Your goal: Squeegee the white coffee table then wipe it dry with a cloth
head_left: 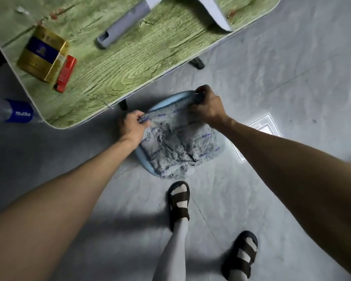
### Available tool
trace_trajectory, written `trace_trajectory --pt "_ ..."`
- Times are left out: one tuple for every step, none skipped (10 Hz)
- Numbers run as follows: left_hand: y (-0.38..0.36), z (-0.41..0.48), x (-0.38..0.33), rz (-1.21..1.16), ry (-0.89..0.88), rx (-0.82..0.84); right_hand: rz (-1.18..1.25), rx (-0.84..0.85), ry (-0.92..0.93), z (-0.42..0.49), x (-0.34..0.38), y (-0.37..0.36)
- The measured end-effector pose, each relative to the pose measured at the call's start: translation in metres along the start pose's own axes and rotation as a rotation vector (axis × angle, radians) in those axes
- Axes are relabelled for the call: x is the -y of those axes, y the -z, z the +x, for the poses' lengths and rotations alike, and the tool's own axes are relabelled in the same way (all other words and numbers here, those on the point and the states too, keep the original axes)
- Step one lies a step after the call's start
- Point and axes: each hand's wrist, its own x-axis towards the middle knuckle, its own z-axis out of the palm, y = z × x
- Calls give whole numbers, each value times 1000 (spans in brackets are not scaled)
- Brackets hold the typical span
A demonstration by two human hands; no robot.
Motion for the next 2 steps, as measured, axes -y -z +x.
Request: trace_trajectory --pt "3 -13 -10 195 -25 7 -193 -92 108 -15 -2 10" --pt "14 -38 -46 325 -235 59 -267 -103 45 -50 -7 45"
